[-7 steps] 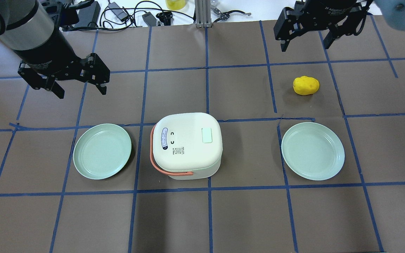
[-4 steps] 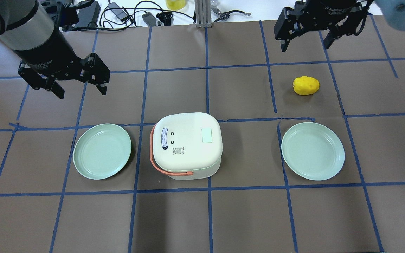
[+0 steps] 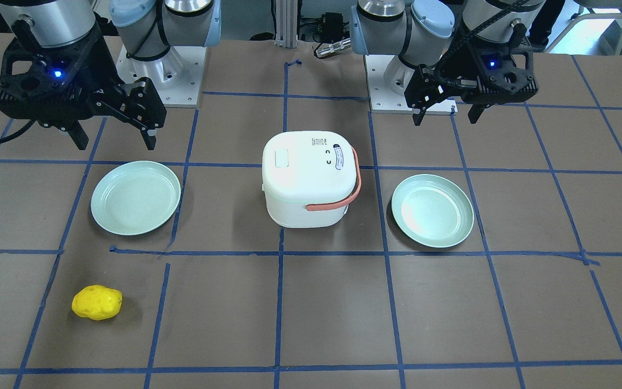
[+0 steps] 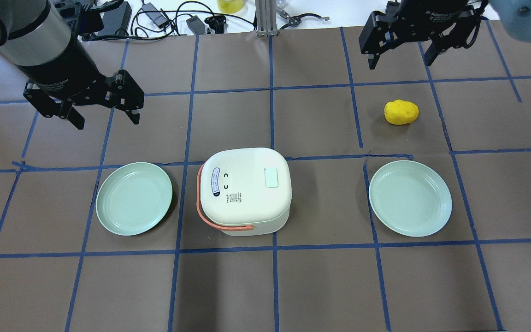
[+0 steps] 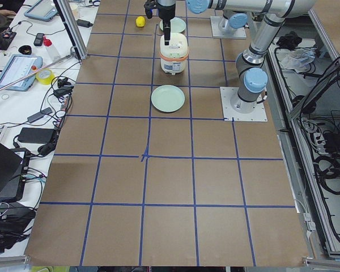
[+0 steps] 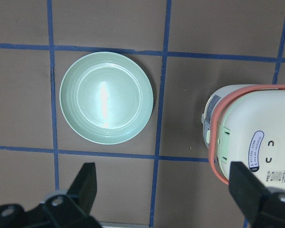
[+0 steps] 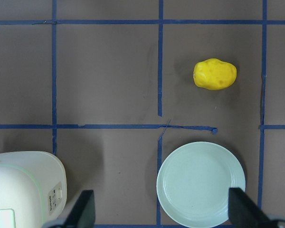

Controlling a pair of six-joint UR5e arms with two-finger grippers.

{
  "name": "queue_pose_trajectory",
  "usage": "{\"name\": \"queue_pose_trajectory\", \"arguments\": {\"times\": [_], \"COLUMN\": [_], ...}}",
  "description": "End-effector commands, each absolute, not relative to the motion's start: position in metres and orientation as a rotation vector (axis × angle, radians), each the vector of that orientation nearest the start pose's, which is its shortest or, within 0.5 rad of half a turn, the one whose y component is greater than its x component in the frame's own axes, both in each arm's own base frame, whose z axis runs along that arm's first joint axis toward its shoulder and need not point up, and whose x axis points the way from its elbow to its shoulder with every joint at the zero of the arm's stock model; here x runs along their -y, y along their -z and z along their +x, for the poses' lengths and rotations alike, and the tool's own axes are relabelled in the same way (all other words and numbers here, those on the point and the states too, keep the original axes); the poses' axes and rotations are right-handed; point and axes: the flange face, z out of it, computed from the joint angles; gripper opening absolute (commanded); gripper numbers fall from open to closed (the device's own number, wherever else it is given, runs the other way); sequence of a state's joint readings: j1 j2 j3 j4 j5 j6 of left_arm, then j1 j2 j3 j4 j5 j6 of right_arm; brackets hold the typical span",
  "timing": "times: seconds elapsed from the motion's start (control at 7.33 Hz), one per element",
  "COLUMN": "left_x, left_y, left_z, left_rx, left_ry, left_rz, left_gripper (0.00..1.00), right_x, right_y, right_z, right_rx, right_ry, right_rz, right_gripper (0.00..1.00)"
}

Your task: Press rice cooker button

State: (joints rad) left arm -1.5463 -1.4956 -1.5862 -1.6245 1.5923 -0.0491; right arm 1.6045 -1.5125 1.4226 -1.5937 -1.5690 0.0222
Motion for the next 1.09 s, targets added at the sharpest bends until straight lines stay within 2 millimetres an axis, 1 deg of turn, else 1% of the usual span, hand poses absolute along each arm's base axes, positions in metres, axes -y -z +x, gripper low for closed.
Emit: {"name": "queue_pose_trajectory", "arguments": {"times": [0.0, 0.14, 0.27, 0.41, 0.55, 0.68, 0.82, 0.95], "left_x": [0.463, 0.463, 0.463, 0.463, 0.463, 0.463, 0.463, 0.463], "left_y": [-0.511, -0.511, -0.511, -0.511, -0.511, -0.511, -0.511, -0.512], "left_z": [-0.12, -0.12, -0.12, -0.12, -0.12, -0.12, -0.12, -0.12], "left_rx": [-3.118, -3.118, -3.118, -3.118, -3.118, -3.118, -3.118, -3.118], "left_ry": [0.01, 0.01, 0.01, 0.01, 0.01, 0.01, 0.01, 0.012], "left_rz": [-0.115, -0.117, -0.115, -0.115, -0.117, -0.115, -0.115, -0.115], "left_gripper": [1.0, 1.0, 1.0, 1.0, 1.0, 1.0, 1.0, 1.0], "right_x": [0.522, 0.519, 0.517, 0.509, 0.506, 0.501, 0.493, 0.476], "right_y": [-0.532, -0.533, -0.525, -0.507, -0.499, -0.488, -0.471, -0.446], "right_z": [0.152, 0.156, 0.175, 0.202, 0.223, 0.244, 0.267, 0.287], "right_rx": [-3.12, -3.128, -3.111, -3.113, -3.114, -3.114, -3.118, -3.139], "right_ry": [0.169, 0.168, 0.143, 0.093, 0.114, 0.073, 0.028, -0.028], "right_rz": [-0.013, -0.005, 0.006, 0.046, 0.007, -0.038, -0.034, -0.01], "right_gripper": [0.99, 0.85, 0.74, 0.55, 0.45, 0.32, 0.25, 0.16]}}
